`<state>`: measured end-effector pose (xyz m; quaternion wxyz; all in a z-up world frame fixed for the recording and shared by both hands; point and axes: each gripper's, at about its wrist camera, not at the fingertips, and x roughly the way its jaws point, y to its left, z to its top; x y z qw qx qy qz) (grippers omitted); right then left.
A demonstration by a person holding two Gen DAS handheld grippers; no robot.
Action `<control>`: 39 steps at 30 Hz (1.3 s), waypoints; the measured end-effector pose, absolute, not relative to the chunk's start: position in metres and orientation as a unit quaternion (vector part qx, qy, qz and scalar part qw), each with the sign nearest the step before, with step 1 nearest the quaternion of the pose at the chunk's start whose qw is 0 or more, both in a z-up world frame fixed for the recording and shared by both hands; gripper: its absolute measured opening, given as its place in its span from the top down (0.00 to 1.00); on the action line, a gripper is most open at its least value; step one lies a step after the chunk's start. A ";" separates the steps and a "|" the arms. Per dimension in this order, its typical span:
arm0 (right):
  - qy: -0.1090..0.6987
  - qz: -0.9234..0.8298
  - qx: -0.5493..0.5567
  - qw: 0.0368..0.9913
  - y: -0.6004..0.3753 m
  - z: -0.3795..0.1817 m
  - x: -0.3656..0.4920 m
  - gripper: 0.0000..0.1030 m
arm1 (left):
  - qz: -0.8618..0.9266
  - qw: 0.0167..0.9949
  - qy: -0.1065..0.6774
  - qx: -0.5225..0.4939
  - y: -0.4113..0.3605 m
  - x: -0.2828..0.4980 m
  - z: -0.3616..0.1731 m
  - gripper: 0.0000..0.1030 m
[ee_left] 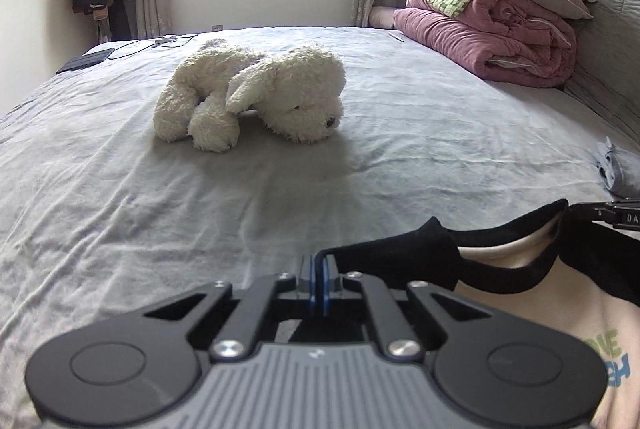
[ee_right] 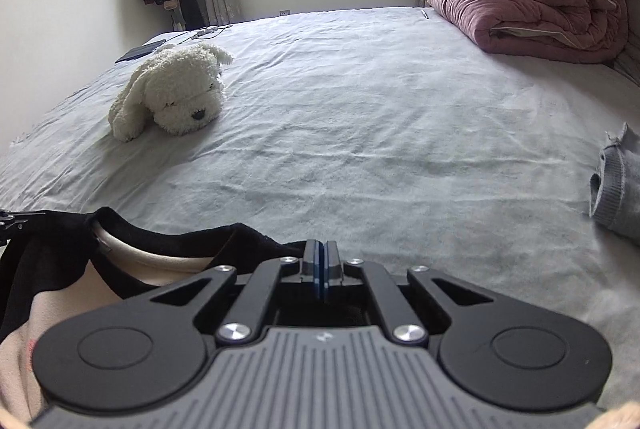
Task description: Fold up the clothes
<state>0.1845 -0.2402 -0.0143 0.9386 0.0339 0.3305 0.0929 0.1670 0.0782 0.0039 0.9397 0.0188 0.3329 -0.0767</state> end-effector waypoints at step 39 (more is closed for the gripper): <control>0.318 0.063 -0.007 0.946 -0.209 -0.019 0.245 0.72 | 0.008 0.946 0.321 0.051 0.062 0.255 -0.016 0.73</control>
